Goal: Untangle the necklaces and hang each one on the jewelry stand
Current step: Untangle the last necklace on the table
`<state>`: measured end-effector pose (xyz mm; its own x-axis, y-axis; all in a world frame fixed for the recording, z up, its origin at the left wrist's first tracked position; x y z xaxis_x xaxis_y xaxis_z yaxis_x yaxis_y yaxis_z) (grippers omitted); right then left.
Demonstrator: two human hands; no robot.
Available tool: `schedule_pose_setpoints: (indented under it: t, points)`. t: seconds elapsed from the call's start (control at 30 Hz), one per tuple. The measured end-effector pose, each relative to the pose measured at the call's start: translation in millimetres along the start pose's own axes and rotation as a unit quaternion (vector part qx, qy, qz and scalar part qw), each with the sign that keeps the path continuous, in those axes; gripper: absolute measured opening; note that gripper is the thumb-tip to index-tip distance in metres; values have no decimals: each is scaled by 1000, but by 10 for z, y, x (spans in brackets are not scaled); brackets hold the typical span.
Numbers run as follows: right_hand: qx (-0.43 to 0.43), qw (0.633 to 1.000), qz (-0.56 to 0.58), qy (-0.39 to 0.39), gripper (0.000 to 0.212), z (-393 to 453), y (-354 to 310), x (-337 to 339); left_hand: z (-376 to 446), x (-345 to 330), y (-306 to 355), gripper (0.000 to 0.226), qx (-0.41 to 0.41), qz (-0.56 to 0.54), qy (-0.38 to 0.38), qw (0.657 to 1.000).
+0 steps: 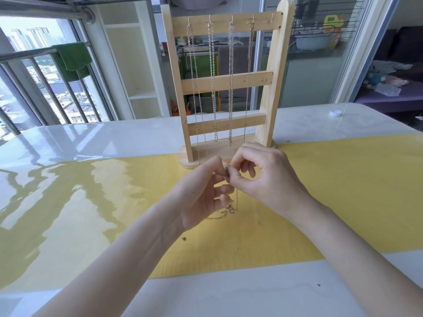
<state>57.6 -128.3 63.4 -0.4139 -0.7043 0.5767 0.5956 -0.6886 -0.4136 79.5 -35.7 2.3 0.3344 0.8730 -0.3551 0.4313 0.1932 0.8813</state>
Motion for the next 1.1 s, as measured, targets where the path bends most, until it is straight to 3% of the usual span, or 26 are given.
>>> schedule_pose_setpoints:
  t: [0.27, 0.43, 0.67, 0.77, 0.9, 1.0, 1.1]
  points:
    - [-5, 999, 33, -2, 9, 42, 13, 50, -7, 53, 71, 17, -19, -26, 25, 999]
    - [-8, 998, 54, 11, 11, 67, 4, 91, -16, 49, 94, 17, -31, 23, 23, 999]
    - [2, 999, 45, -8, 10, 60, -22, 44, -18, 57, 47, 18, -2, 13, 14, 1000]
    - [-47, 994, 100, -7, 17, 53, 13, 46, -32, 26, 58, 21, 8, -18, 1, 1000]
    - [-177, 947, 266, -33, 9, 22, 143, -3, -53, -14, 163, 27, -65, -13, -8, 998]
    - [-195, 929, 313, -41, 10, 16, 145, -8, -74, -58, 207, 27, -95, -27, -26, 995]
    - [-190, 938, 284, -53, 16, 21, 141, -6, -44, -43, 150, 17, -54, -33, -36, 997]
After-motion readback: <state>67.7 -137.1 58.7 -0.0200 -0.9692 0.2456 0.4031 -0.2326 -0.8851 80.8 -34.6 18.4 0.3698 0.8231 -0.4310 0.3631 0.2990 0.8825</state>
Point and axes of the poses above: each hand's wrist, its own z-axis towards the middle knuckle, its own x-axis out of the back of the hand, y = z × x, the point moved 8 cm from there along z, towards the middle knuckle, and after that the axes turned 4 degrees about -z, right-handed, at the moved point
